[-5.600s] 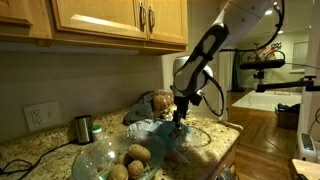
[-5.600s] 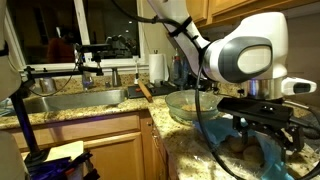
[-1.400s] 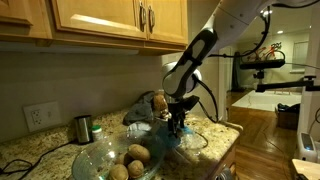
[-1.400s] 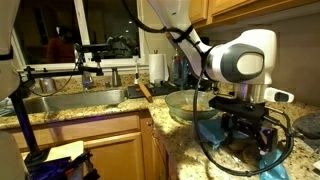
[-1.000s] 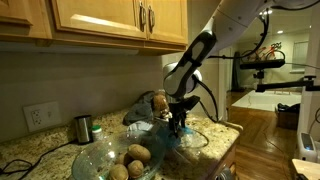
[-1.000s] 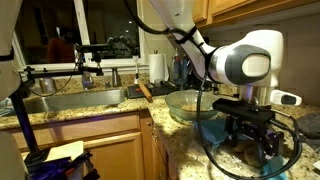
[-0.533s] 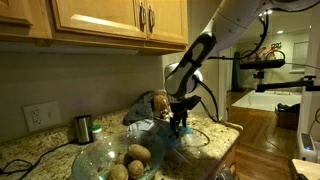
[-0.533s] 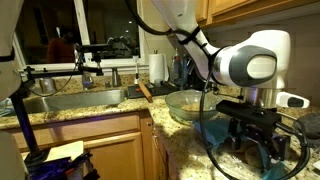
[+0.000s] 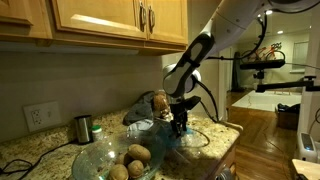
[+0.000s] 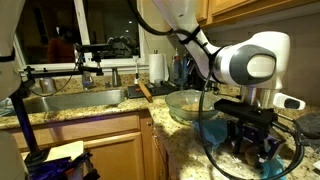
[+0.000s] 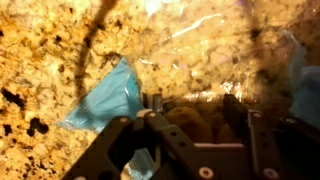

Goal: Pick a potato from the bag and place it in the glass basin

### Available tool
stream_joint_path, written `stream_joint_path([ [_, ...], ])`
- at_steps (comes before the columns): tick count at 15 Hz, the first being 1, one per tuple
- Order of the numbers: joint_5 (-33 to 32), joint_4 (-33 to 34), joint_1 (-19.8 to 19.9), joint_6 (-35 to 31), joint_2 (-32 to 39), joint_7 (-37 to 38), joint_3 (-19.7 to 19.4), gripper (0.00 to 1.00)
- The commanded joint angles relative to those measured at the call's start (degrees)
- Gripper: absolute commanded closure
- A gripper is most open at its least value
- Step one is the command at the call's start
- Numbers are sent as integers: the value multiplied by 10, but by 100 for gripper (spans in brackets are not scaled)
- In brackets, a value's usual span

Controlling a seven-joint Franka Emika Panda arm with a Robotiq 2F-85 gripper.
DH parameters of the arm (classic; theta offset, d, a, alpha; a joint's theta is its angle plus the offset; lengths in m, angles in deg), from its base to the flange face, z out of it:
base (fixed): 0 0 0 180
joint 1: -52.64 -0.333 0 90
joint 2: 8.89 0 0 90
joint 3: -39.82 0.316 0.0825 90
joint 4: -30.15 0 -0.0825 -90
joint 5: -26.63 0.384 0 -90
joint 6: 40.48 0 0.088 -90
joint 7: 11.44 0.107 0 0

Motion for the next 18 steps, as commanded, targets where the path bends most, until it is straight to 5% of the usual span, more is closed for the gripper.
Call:
stream_joint_path([
  [1, 3, 13, 0, 29, 0, 11, 1, 52],
  [9, 4, 21, 1, 31, 3, 14, 0, 64],
  [11, 3, 20, 1, 30, 4, 13, 0, 58],
  [14, 1, 20, 0, 24, 4, 14, -1, 28],
  [18, 2, 21, 1, 18, 4, 12, 0, 22],
])
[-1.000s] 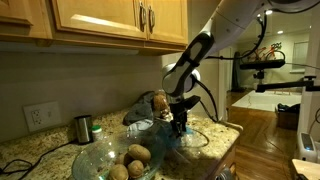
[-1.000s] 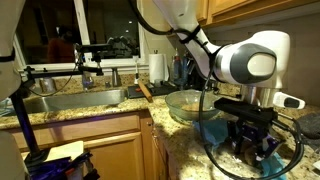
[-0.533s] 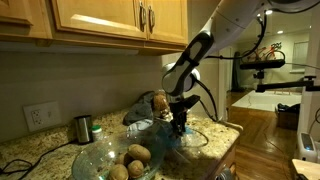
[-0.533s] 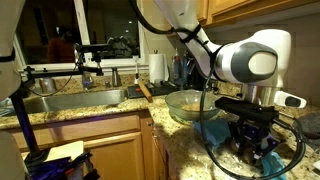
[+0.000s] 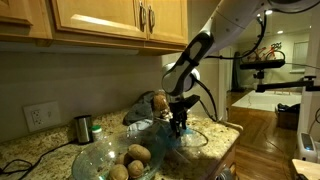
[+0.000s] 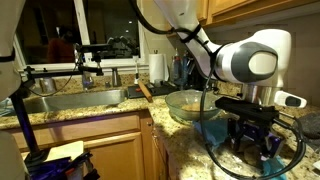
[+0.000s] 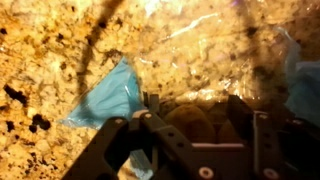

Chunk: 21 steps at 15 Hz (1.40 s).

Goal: Pick a potato from the bag and place it in the glass basin

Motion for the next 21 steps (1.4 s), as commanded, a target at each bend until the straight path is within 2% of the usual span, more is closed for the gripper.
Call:
stream_joint_path([
  [1, 2, 11, 1, 5, 4, 11, -1, 20],
  [4, 2, 14, 2, 5, 4, 11, -1, 54],
  [7, 2, 16, 2, 6, 4, 11, -2, 75],
  [11, 2, 18, 2, 6, 5, 13, -3, 78],
  [15, 3, 18, 2, 5, 4, 13, -3, 77],
  [20, 2, 19, 1, 6, 0, 14, -3, 82],
  [21, 2, 20, 1, 6, -2, 14, -3, 90],
])
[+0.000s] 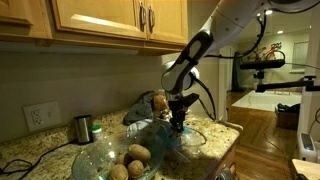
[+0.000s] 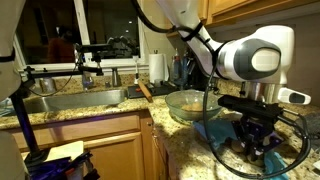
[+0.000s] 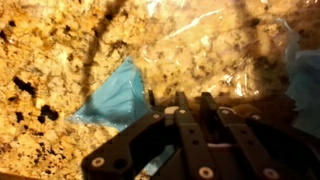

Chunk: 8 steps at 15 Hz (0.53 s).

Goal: Pick a potato from the bag and place it in the glass basin

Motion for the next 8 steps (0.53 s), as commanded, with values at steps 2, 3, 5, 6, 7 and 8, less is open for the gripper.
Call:
stream_joint_path([
  [2, 2, 14, 0, 6, -5, 13, 0, 97],
  [3, 1, 18, -1, 6, -7, 14, 0, 95],
  [5, 1, 23, -1, 4, -8, 14, 0, 95],
  [6, 2, 27, 0, 3, -8, 13, 0, 94],
  [7, 4, 31, 1, 3, -5, 12, 1, 93],
  [8, 5, 34, 2, 4, -3, 12, 1, 94],
])
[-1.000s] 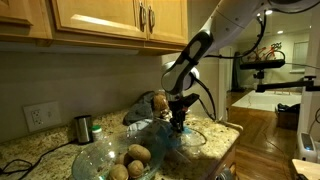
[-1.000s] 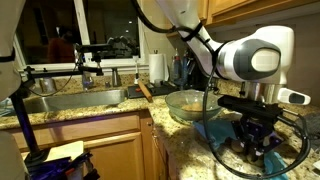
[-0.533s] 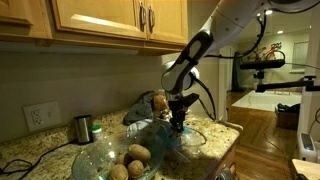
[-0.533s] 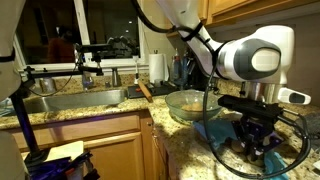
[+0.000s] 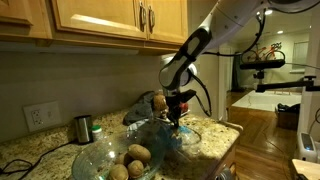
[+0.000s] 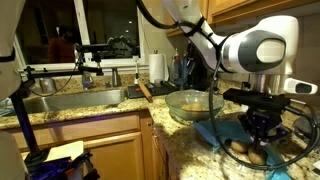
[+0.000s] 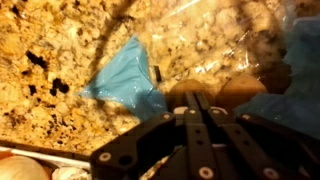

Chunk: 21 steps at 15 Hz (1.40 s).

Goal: Pick a potato from the bag and place it in the glass basin

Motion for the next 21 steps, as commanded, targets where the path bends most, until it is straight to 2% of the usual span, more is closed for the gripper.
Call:
stream_joint_path([
  [1, 5, 7, 3, 4, 1, 11, 0, 93],
  [21, 5, -12, 6, -51, 7, -6, 6, 94],
])
